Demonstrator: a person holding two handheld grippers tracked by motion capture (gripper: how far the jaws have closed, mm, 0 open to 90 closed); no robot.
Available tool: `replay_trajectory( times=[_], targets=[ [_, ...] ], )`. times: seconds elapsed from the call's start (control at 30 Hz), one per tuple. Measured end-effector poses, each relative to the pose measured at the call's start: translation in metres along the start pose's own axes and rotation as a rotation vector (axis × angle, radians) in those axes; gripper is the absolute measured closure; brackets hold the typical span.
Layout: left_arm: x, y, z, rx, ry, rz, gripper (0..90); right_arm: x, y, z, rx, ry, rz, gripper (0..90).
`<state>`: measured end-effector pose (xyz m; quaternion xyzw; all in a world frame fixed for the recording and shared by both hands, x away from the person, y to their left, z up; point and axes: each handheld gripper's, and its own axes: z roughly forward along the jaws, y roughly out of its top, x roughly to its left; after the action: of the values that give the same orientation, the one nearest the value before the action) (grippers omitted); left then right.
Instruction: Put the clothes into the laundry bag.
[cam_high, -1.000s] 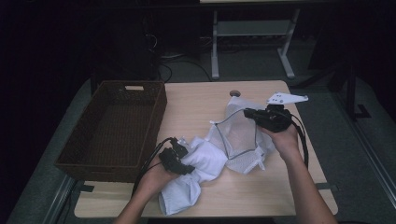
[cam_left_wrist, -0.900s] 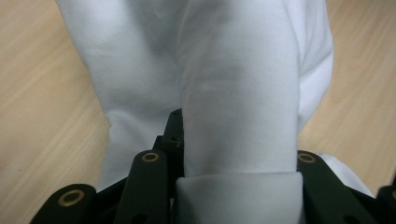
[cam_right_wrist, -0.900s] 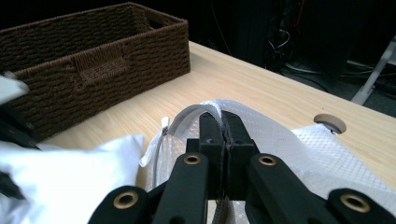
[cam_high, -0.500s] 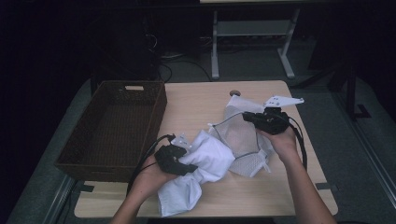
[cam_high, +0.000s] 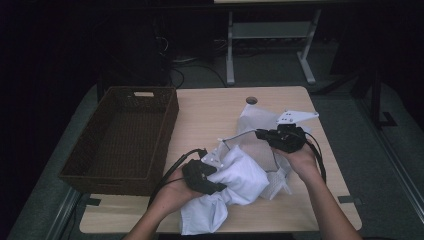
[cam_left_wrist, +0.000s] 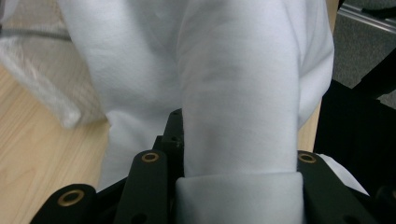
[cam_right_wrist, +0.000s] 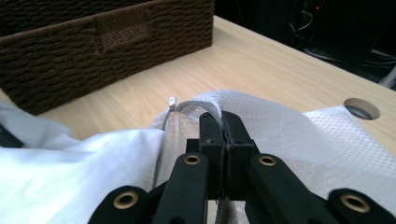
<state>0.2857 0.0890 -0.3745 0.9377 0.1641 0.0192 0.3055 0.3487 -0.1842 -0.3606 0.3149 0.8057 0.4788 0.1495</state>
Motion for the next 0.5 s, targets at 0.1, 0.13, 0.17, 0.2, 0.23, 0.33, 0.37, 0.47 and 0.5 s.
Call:
replay_trajectory(
  times=[0.1,0.13,0.17,0.2,0.23,0.33,0.37,0.47,0.5],
  targets=[
    [0.002,0.006,0.005,0.000,-0.010,0.016,63.4,0.005,-0.001,-0.001,0.016,0.009,-0.021,88.1],
    [0.003,0.008,0.006,0.004,-0.013,0.021,63.3,0.007,-0.001,-0.002,0.015,0.013,-0.028,88.1],
    [0.004,0.012,0.007,0.002,-0.014,0.019,63.3,0.008,-0.002,-0.003,0.016,0.016,-0.032,88.1],
    [0.005,0.014,0.008,0.000,-0.014,0.021,63.3,0.009,-0.002,-0.004,0.017,0.018,-0.033,88.1],
    [0.006,0.017,0.009,-0.002,-0.014,0.023,63.3,0.010,-0.002,-0.005,0.015,0.020,-0.035,88.1],
    [0.013,0.026,0.012,0.001,-0.010,0.026,63.3,0.010,-0.002,-0.007,0.009,0.025,-0.035,88.1],
    [0.016,0.027,0.014,0.007,-0.003,0.029,63.2,0.010,-0.002,-0.007,0.009,0.027,-0.034,88.1],
    [0.020,0.029,0.022,0.011,0.019,0.016,63.2,0.010,-0.003,-0.006,0.012,0.030,-0.035,88.1],
    [0.022,0.029,0.025,0.017,0.025,0.013,63.2,0.010,-0.003,-0.005,0.013,0.032,-0.034,88.1]
  ],
)
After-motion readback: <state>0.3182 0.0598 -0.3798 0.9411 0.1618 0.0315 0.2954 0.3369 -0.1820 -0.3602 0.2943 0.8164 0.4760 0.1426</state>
